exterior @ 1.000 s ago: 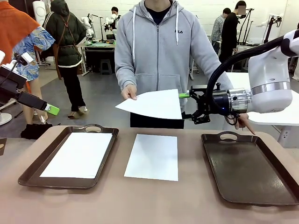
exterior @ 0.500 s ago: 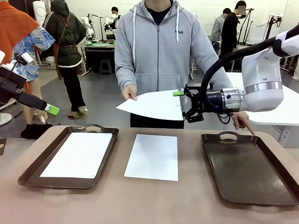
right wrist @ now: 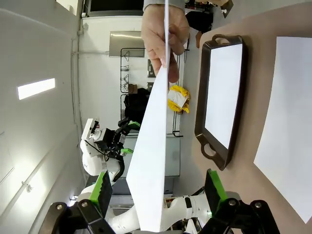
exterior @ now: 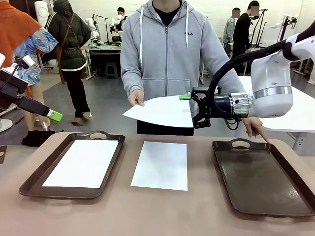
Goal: Sort the A4 documents.
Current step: Receive the A4 Paper.
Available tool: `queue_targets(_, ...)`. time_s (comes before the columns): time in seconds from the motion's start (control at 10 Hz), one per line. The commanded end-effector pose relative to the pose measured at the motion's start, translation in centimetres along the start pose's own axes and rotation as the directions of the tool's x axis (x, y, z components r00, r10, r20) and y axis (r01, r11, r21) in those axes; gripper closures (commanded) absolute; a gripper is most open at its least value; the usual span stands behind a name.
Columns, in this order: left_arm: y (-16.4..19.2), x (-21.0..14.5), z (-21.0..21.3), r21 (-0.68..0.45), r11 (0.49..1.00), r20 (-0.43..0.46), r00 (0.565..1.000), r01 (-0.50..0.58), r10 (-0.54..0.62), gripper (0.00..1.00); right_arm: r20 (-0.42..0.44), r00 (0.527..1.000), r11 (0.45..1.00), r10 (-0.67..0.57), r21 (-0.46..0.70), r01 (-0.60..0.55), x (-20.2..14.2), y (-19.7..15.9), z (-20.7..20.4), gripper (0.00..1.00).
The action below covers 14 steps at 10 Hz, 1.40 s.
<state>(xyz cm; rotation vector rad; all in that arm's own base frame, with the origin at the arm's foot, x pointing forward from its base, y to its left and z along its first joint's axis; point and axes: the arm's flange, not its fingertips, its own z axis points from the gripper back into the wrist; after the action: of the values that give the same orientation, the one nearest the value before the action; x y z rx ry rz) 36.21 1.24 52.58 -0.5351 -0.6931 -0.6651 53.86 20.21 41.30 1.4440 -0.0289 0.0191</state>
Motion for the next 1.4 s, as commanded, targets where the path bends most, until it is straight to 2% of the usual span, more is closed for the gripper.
queue_targets(0.0,0.02,0.01,-0.05,-0.004,1.000,0.004,1.000,0.001,-0.001,0.00,0.001,1.000,1.000,-0.003,0.028,0.003,0.53,-0.03,-0.69,0.12)
queue_targets(0.1,0.02,0.01,-0.05,-0.004,1.000,0.004,1.000,0.001,-0.001,0.00,0.001,1.000,0.999,-0.001,0.034,0.001,0.61,-0.03,-0.74,0.17)
queue_targets(0.2,0.02,0.01,-0.05,-0.004,1.000,0.004,1.000,0.001,-0.001,0.00,0.000,1.000,0.999,0.000,0.043,0.000,0.67,0.03,-0.77,0.30)
queue_targets(0.3,0.02,0.01,-0.05,-0.004,1.000,0.004,1.000,0.001,-0.001,0.00,0.000,1.000,0.999,0.002,0.047,-0.002,0.70,0.10,-0.78,0.35)
queue_targets(0.4,0.02,0.01,-0.05,-0.004,1.000,0.004,1.000,0.001,-0.001,0.00,0.000,1.000,0.999,0.003,0.051,-0.003,0.73,0.22,-0.81,0.48)
queue_targets(0.5,0.02,0.01,-0.05,-0.004,1.000,0.004,1.000,0.001,-0.001,0.00,0.002,1.000,0.999,0.002,0.054,-0.003,0.77,0.32,-0.83,0.54)
queue_targets(0.6,0.02,0.01,-0.05,-0.004,1.000,0.004,1.000,0.001,-0.001,0.00,0.002,1.000,0.998,0.003,0.056,-0.003,0.76,0.36,-0.88,0.66)
queue_targets(0.7,0.02,0.01,-0.05,-0.004,1.000,0.004,1.000,0.001,-0.001,0.00,0.000,1.000,0.998,0.000,0.057,0.000,0.72,0.33,-0.85,0.72)
queue_targets(0.8,0.02,0.01,-0.05,-0.004,1.000,0.004,1.000,0.001,-0.001,0.00,0.000,1.000,0.998,-0.002,0.057,0.002,0.71,0.31,-0.86,0.85)
queue_targets(0.9,0.02,0.01,-0.05,-0.004,1.000,0.004,1.000,0.001,-0.001,0.00,-0.004,1.000,0.998,-0.003,0.058,0.003,0.68,0.32,-0.96,0.90)
queue_targets(1.0,0.02,0.01,-0.05,-0.004,1.000,0.004,1.000,0.001,-0.001,0.00,-0.006,1.000,0.998,-0.003,0.056,0.004,0.65,0.29,-1.06,1.00)
queue_targets(1.3,0.02,0.01,-0.05,-0.004,1.000,0.004,1.000,0.001,-0.001,0.00,-0.006,1.000,0.999,-0.006,0.054,0.006,0.52,0.23,-1.14,1.00)
